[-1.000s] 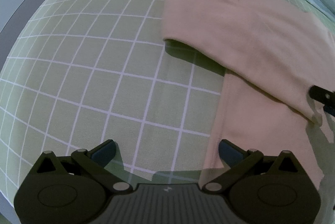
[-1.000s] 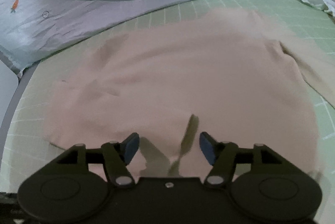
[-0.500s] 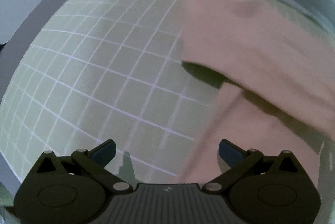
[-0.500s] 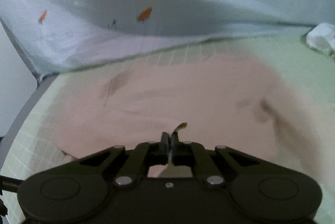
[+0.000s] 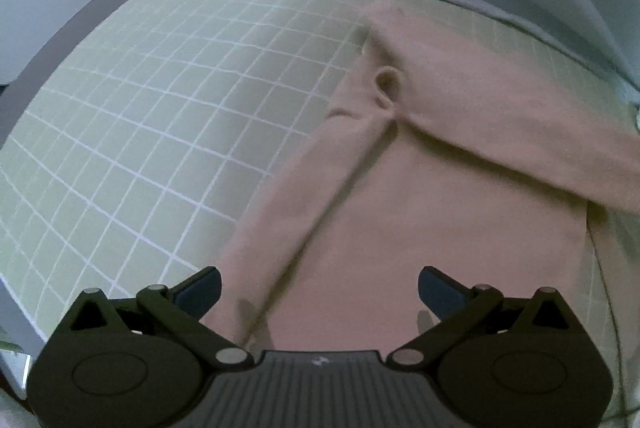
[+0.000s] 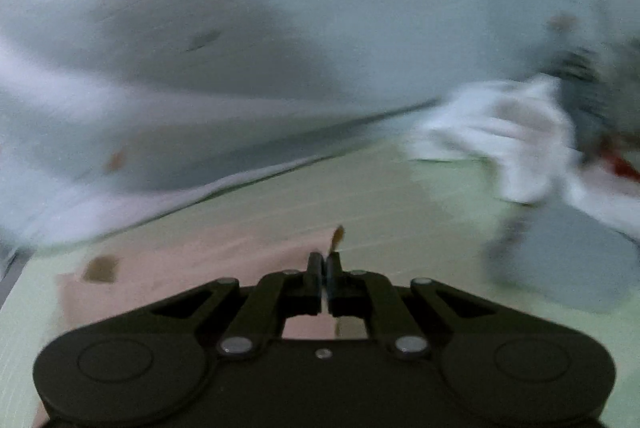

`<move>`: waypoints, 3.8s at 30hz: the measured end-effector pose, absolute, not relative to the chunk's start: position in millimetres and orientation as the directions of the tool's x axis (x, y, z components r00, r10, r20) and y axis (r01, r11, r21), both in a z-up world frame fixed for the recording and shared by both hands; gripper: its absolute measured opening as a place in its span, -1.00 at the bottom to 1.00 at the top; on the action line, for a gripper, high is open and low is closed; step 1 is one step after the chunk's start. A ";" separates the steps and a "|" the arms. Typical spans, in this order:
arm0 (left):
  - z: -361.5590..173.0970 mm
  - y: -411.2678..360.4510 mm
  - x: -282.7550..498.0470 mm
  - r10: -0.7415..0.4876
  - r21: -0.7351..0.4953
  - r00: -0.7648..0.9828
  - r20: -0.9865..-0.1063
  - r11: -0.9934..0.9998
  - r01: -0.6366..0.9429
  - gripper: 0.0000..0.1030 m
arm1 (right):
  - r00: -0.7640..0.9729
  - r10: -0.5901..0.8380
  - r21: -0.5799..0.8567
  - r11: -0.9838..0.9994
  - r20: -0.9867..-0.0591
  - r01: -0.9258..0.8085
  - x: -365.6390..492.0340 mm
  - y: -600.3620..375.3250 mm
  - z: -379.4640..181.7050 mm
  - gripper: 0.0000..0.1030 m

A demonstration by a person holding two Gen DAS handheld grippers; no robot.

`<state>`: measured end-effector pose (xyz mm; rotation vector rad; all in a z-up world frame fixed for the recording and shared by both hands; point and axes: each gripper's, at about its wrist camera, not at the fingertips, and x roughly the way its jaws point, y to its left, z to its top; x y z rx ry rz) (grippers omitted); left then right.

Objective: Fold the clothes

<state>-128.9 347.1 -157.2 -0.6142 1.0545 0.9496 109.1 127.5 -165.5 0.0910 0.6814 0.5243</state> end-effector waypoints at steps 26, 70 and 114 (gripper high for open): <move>-151.2 360.1 -189.1 0.359 -0.082 0.279 -0.891 0.476 -0.876 1.00 | 0.550 0.561 0.274 0.810 -0.618 -0.518 -10.4 152.2 -176.6 1.00; -145.3 465.7 -308.3 0.232 -0.121 0.390 -0.891 0.706 -0.697 1.00 | 0.306 0.646 0.453 0.732 -0.700 -0.509 -186.5 292.4 -188.7 -0.90; -140.7 464.8 -164.2 0.252 -0.212 0.435 -0.864 0.603 -0.769 1.00 | 0.516 0.416 0.284 0.905 -0.749 -0.317 -18.0 160.8 -192.2 0.83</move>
